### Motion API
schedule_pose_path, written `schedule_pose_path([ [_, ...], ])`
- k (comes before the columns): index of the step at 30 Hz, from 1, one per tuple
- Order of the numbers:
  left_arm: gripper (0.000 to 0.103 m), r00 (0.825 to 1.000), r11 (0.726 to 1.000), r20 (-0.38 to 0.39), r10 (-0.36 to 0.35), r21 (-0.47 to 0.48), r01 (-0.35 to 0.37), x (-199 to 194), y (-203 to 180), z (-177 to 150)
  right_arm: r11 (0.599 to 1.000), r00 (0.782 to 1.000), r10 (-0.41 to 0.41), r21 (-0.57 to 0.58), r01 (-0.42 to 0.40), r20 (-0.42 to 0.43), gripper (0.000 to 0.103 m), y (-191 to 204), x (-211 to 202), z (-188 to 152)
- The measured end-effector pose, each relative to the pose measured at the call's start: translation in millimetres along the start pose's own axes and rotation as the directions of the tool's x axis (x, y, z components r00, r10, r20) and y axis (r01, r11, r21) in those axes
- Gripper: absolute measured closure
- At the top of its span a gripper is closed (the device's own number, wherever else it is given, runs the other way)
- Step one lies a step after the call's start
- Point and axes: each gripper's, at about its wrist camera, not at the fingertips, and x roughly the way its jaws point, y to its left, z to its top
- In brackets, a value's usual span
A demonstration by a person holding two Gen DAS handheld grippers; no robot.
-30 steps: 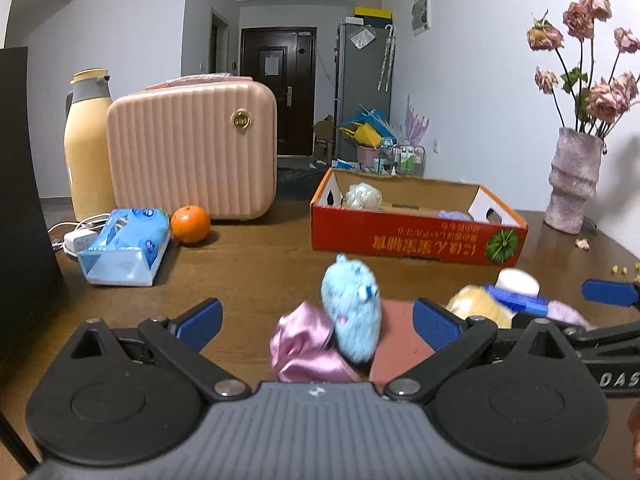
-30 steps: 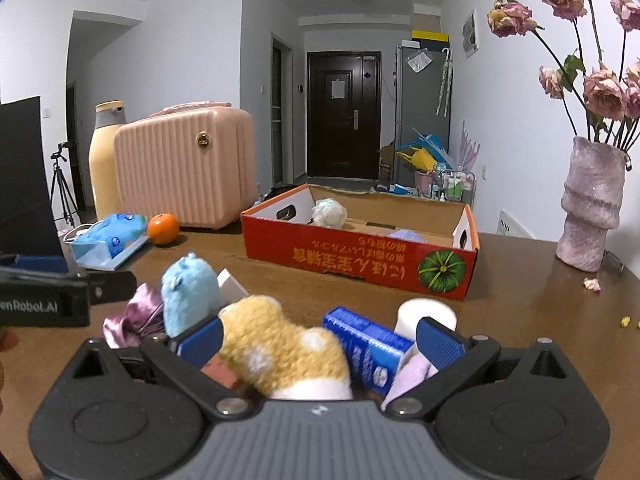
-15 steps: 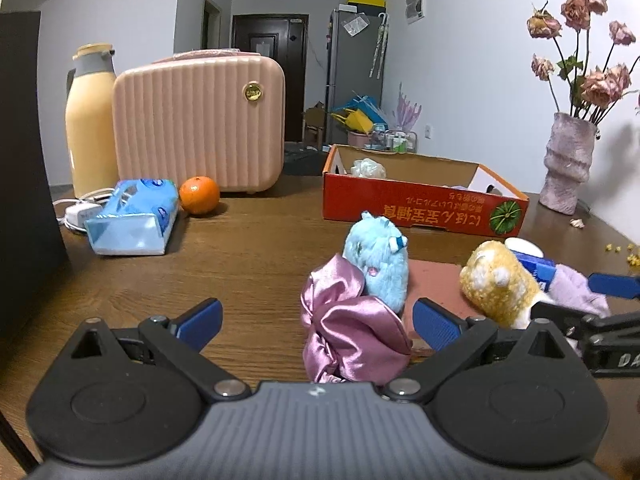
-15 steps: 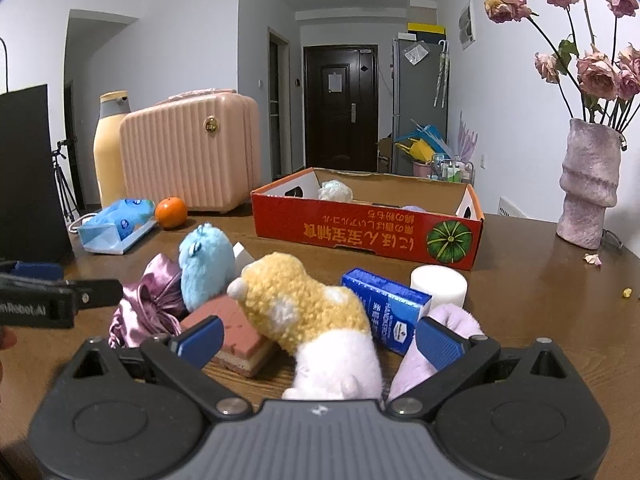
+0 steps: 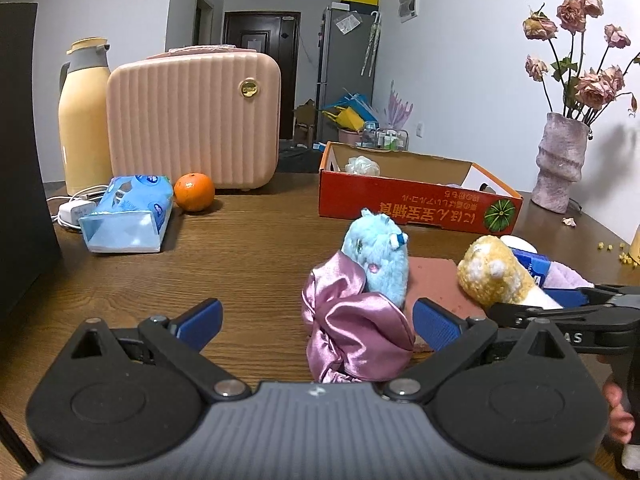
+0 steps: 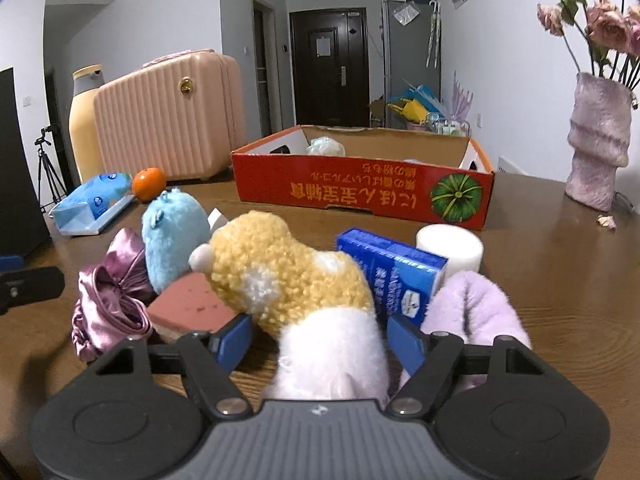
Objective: Organize soft objects
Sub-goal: 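Close the right tool on the yellow-white plush and lift it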
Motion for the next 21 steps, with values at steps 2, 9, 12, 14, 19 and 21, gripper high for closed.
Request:
schedule_pose_path([
  [2, 0.000, 1.000, 1.000, -0.004, -0.001, -0.004, 0.001, 0.7, 0.6, -0.1, 1.000, 1.000, 0.005, 0.003, -0.005, -0.012, 0.030, 1.0, 5.5, -0.4],
  [9, 0.000, 1.000, 1.000, -0.024, 0.001, 0.001, -0.001, 5.3, -1.3, -2.5, 0.997, 0.998, -0.045, -0.061, 0.043, -0.039, 0.049, 10.1, 14.6, -6.8],
  [12, 0.000, 0.999, 1.000, -0.034, 0.004, 0.003, -0.004, 7.5, -2.7, -3.3, 0.995, 0.998, -0.059, -0.089, 0.055, -0.038, 0.052, 13.1, 14.3, -9.3],
  [14, 0.000, 0.999, 1.000, -0.038, 0.004, 0.003, -0.004, 8.2, -2.8, -3.6, 0.994, 0.998, -0.062, -0.095, 0.059, -0.031, 0.056, 13.9, 12.8, -9.5],
  [19, 0.000, 0.999, 1.000, -0.042, 0.005, 0.001, -0.005, 9.6, -2.3, -4.0, 0.996, 0.998, -0.065, -0.068, 0.065, -0.003, 0.057, 9.1, 6.3, -8.0],
  [21, 0.000, 0.999, 1.000, -0.044, 0.004, 0.000, -0.004, 10.3, -1.6, -4.5, 0.997, 0.998, -0.059, -0.051, 0.061, 0.035, 0.057, 6.6, -1.3, -6.7],
])
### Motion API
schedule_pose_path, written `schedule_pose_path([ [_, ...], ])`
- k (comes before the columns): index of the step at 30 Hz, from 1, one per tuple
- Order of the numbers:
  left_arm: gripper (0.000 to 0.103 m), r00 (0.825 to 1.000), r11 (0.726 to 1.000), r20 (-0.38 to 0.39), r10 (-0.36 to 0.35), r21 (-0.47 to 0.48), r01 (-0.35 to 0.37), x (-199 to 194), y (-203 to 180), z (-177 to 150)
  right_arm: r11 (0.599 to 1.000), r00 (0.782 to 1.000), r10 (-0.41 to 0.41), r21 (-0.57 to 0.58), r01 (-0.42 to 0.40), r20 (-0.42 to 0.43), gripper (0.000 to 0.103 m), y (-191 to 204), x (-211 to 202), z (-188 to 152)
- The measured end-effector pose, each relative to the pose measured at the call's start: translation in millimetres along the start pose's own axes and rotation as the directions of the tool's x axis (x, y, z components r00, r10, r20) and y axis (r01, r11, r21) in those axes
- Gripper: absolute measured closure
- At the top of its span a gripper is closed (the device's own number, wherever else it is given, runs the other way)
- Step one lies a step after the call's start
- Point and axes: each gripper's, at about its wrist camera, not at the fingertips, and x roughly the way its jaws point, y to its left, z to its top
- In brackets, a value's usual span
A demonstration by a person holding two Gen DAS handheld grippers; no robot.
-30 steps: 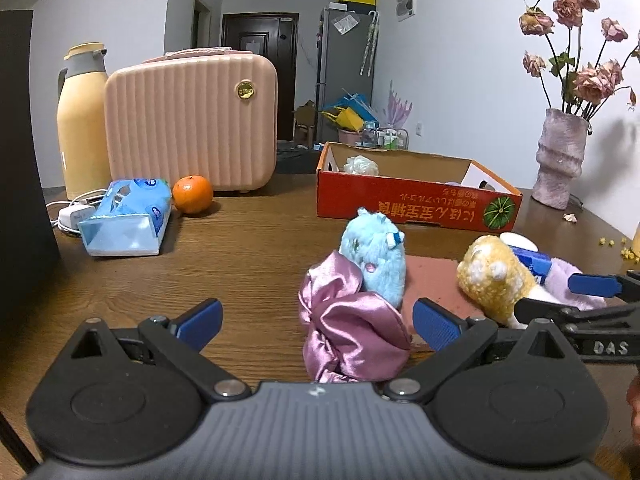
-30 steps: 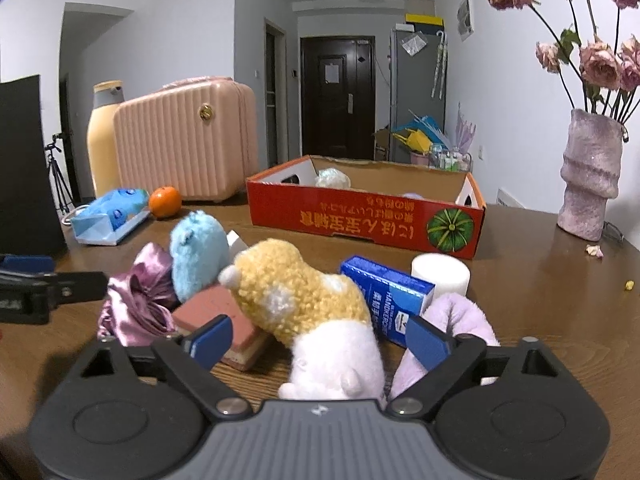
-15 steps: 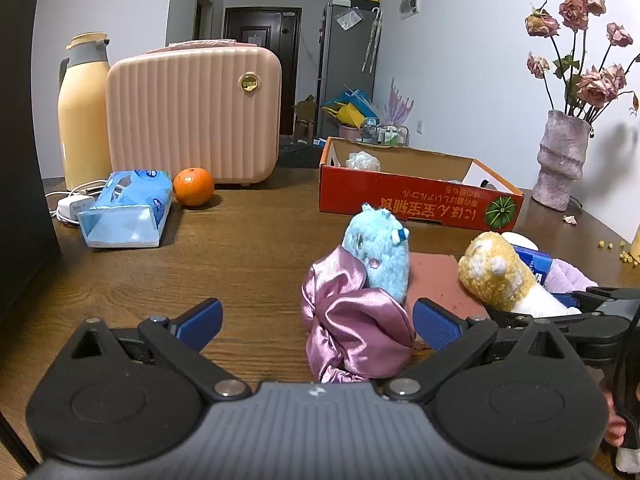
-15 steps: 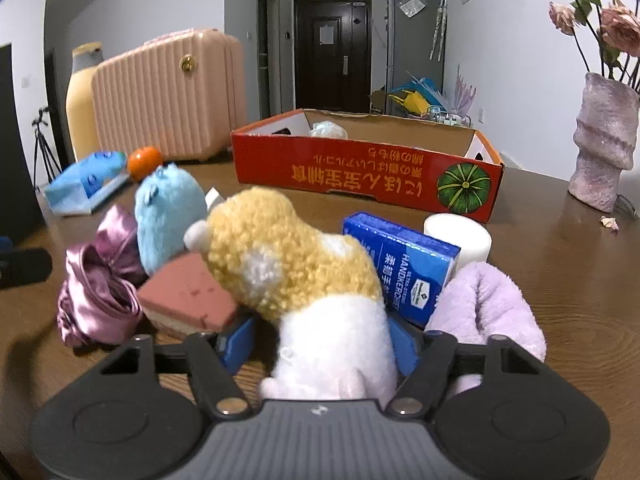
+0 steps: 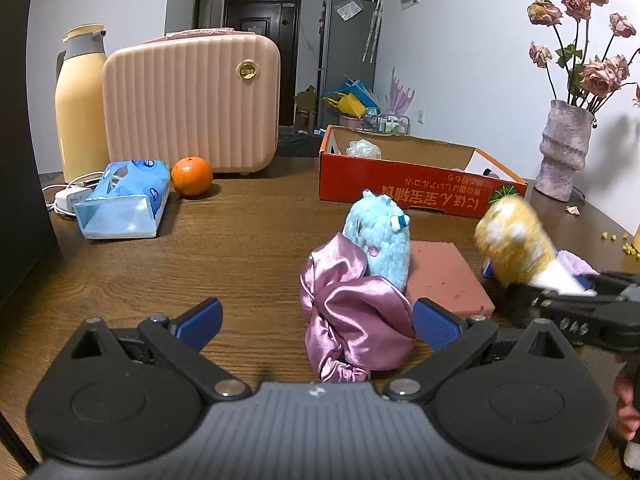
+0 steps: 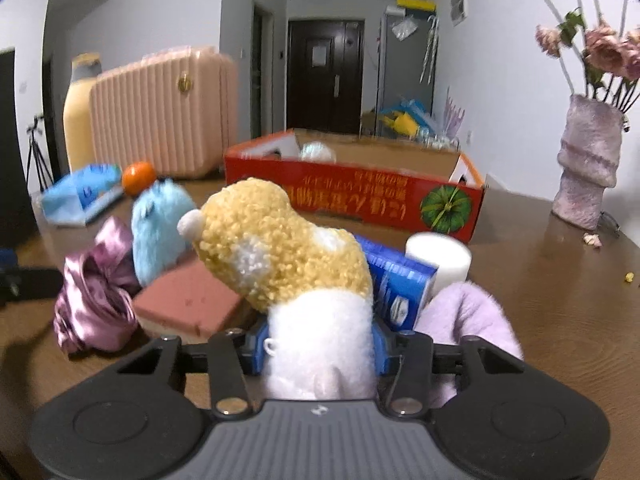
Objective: Organize soft objects
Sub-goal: 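Close the right tool on the yellow-white plush and lift it, then close the left tool on the pink satin scrunchie while the right tool holds the plush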
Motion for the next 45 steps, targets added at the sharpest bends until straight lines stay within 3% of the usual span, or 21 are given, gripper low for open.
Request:
schedule_pose_path([
  [11, 0.000, 1.000, 1.000, -0.008, -0.003, 0.006, 0.003, 9.3, -5.6, -3.9, 0.997, 0.984, -0.019, 0.080, 0.005, 0.179, 0.057, -15.0, -38.2, 10.3],
  [21, 0.000, 0.998, 0.997, -0.029, 0.058, -0.050, -0.059, 36.3, -11.8, 7.2, 0.995, 0.978, -0.019, 0.099, -0.002, 0.206, 0.056, -19.2, -45.9, 10.4],
  [27, 0.000, 0.984, 0.990, -0.120, 0.130, -0.039, -0.136, 67.1, -13.6, 11.8, 0.995, 0.981, -0.018, 0.102, -0.002, 0.194, 0.056, -18.8, -44.0, 9.6],
  [31, 0.000, 0.980, 0.990, -0.146, 0.137, -0.025, -0.142, 75.1, -11.8, 9.6, 0.995, 0.982, -0.017, 0.103, -0.003, 0.191, 0.056, -19.2, -43.4, 9.6],
  [35, 0.011, 0.979, 0.990, -0.146, 0.139, 0.027, -0.137, 78.2, -17.0, 7.2, 0.995, 0.983, -0.017, 0.100, -0.001, 0.184, 0.056, -18.6, -42.2, 9.4],
  [42, 0.033, 0.984, 0.996, -0.165, 0.074, 0.051, -0.067, 79.3, -21.6, 3.1, 0.995, 0.984, -0.019, 0.096, 0.002, 0.174, 0.056, -18.0, -39.6, 9.4],
  [45, 0.050, 0.986, 0.998, -0.159, 0.046, 0.059, -0.037, 76.9, -24.5, 2.7, 0.996, 0.985, -0.019, 0.094, 0.003, 0.171, 0.056, -17.7, -38.8, 9.1],
])
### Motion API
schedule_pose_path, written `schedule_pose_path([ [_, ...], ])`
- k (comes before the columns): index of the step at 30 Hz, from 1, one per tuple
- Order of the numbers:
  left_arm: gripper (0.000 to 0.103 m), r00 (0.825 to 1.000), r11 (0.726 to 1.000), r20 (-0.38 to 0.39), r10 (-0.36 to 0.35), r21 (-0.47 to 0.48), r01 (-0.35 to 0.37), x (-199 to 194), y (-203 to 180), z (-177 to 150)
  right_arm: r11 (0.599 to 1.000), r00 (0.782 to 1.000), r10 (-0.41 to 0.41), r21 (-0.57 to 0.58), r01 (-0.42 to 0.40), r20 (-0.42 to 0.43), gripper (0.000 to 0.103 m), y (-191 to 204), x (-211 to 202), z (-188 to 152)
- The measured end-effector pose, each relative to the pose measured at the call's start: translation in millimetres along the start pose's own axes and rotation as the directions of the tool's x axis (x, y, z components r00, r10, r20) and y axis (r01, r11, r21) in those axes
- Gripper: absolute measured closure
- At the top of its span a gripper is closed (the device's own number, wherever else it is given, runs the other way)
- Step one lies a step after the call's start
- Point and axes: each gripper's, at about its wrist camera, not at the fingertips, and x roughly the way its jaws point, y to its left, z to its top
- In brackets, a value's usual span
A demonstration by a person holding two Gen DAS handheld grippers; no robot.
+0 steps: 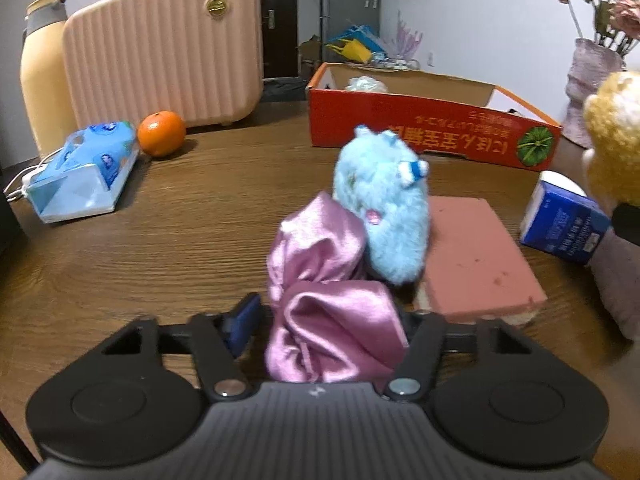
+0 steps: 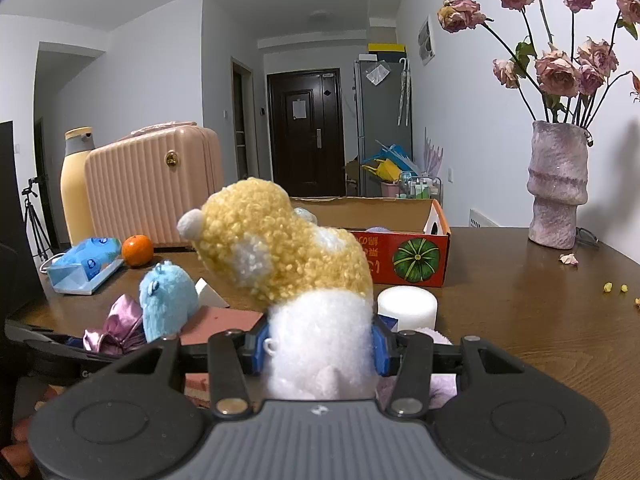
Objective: Organize soft objects
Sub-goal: 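Close the left tool on the pink satin scrunchie while the right tool holds the plush, then carry the scrunchie and plush in both tools over the cardboard box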
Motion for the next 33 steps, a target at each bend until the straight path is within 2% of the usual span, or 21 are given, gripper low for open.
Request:
schedule_pose_path([
  [2, 0.065, 1.000, 1.000, 0.006, 0.003, 0.009, -0.003, -1.6, -1.5, -0.3, 1.000, 1.000, -0.001, 0.000, 0.001, 0.000, 0.056, 0.4, -0.2, -0.4],
  [14, 0.068, 0.999, 0.999, 0.024, 0.022, -0.025, -0.022, -7.6, 6.3, 1.8, 1.000, 1.000, -0.003, 0.001, 0.003, -0.003, 0.056, 0.4, -0.4, -1.5],
  [20, 0.068, 0.995, 0.997, 0.102, 0.024, -0.078, -0.016, -26.4, 16.0, 8.2, 1.000, 1.000, -0.007, 0.012, 0.006, 0.012, 0.056, -2.0, -3.1, 1.2],
  [26, 0.068, 0.983, 0.997, 0.182, 0.027, -0.078, -0.013, -43.8, 14.1, 14.5, 1.000, 1.000, -0.011, 0.018, 0.011, 0.030, 0.056, -5.5, -5.3, 4.9],
  [33, 0.068, 0.967, 0.995, 0.253, -0.024, -0.089, 0.048, -59.6, 5.5, 21.7, 1.000, 0.998, -0.029, 0.006, 0.028, 0.051, 0.056, -8.6, -2.7, 11.0],
])
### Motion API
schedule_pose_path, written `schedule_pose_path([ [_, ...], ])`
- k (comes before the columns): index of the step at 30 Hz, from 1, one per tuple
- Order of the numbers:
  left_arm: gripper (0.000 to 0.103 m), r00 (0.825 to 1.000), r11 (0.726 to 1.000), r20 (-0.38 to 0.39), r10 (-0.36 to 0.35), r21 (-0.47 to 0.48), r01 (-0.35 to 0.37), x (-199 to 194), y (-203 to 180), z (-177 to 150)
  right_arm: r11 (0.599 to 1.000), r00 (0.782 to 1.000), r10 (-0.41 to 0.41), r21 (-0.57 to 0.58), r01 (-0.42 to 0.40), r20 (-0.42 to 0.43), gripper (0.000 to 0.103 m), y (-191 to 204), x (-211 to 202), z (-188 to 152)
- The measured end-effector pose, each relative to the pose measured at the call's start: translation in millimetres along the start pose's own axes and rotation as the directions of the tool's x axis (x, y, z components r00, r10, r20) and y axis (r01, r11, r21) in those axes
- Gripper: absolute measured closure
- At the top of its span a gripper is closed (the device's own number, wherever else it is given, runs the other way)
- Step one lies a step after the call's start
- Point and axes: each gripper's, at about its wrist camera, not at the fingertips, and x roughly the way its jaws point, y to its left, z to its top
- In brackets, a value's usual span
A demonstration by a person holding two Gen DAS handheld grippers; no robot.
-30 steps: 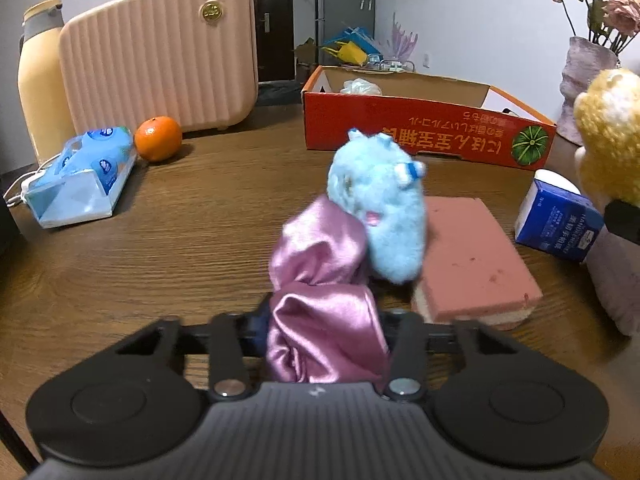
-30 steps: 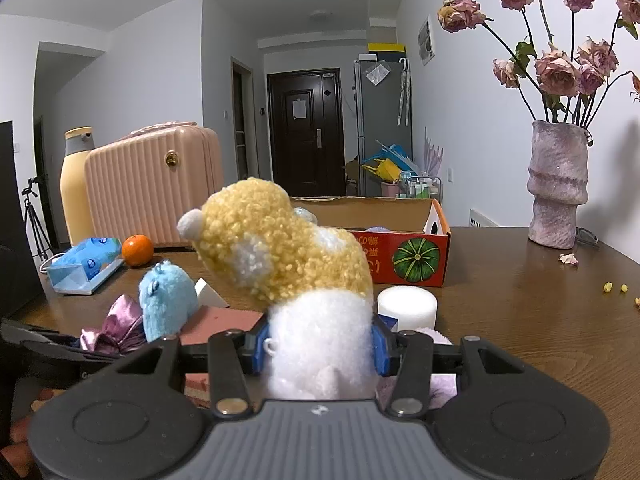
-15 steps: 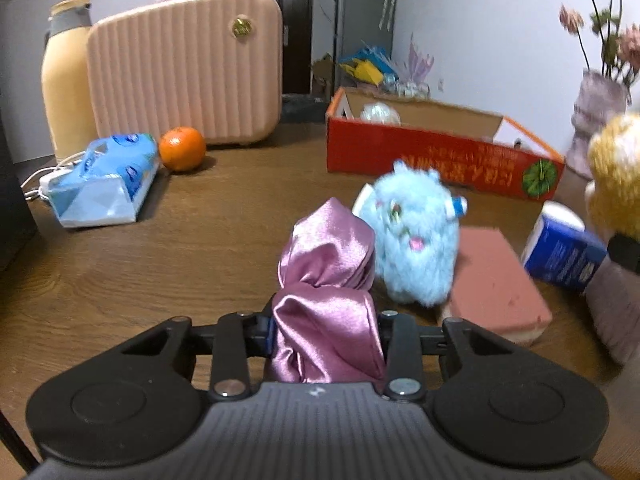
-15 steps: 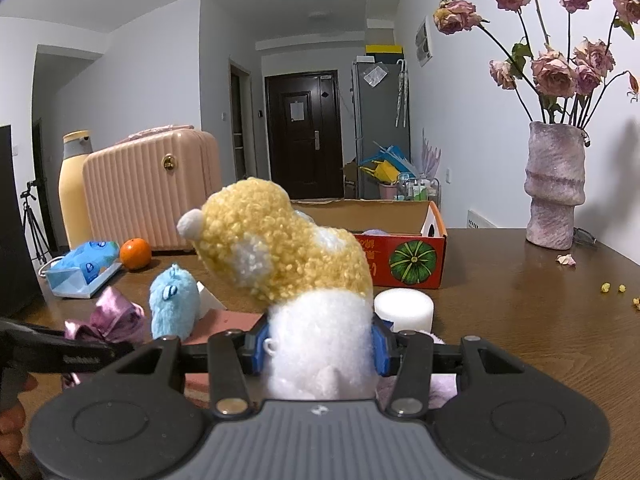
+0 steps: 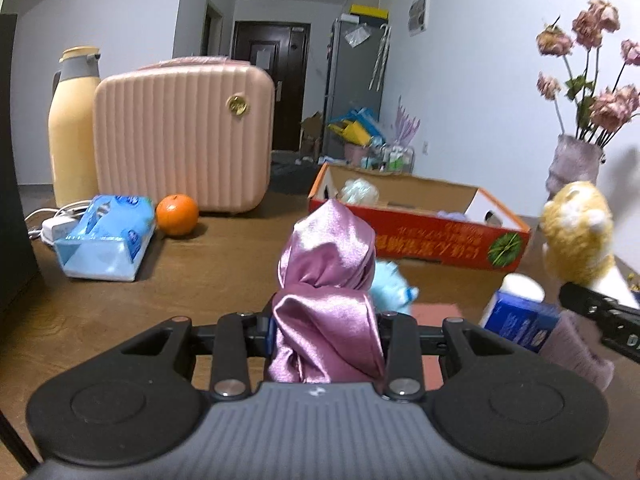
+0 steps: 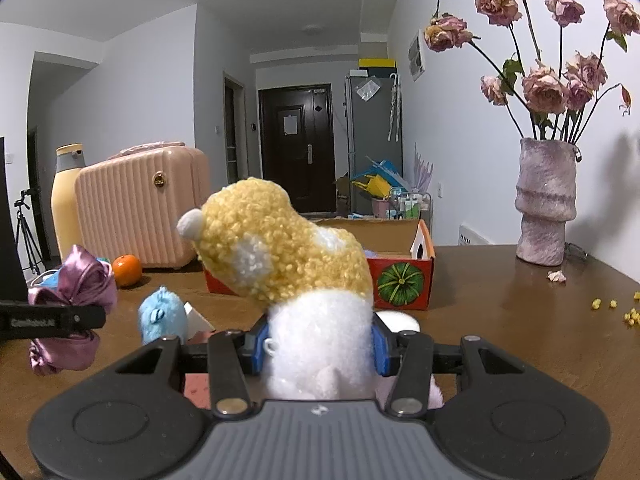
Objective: Organize soft objects
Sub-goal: 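Carry the scrunchie and plush in both tools over the cardboard box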
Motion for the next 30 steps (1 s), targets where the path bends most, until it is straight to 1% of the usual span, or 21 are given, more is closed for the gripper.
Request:
schedule_pose_path([
  [4, 0.068, 0.999, 1.000, 0.030, -0.012, 0.003, 0.012, -0.4, -12.1, 7.1, 1.000, 1.000, -0.009, -0.004, 0.009, 0.024, 0.056, -2.7, 2.6, 6.2],
  [13, 0.068, 0.997, 0.998, 0.063, -0.052, -0.022, 0.053, 8.1, -36.9, 23.4, 0.999, 0.998, -0.033, 0.004, 0.033, 0.049, 0.056, -16.3, 18.1, 17.7],
  [23, 0.068, 0.990, 0.994, 0.107, -0.090, -0.050, 0.095, 25.2, -67.5, 48.9, 0.999, 0.996, -0.047, 0.016, 0.046, 0.076, 0.056, -33.5, 31.1, 30.5],
  [30, 0.068, 0.986, 0.993, 0.133, -0.097, -0.059, 0.106, 40.9, -90.5, 68.3, 0.997, 0.994, -0.076, 0.011, 0.075, 0.080, 0.056, -42.6, 45.9, 40.3],
])
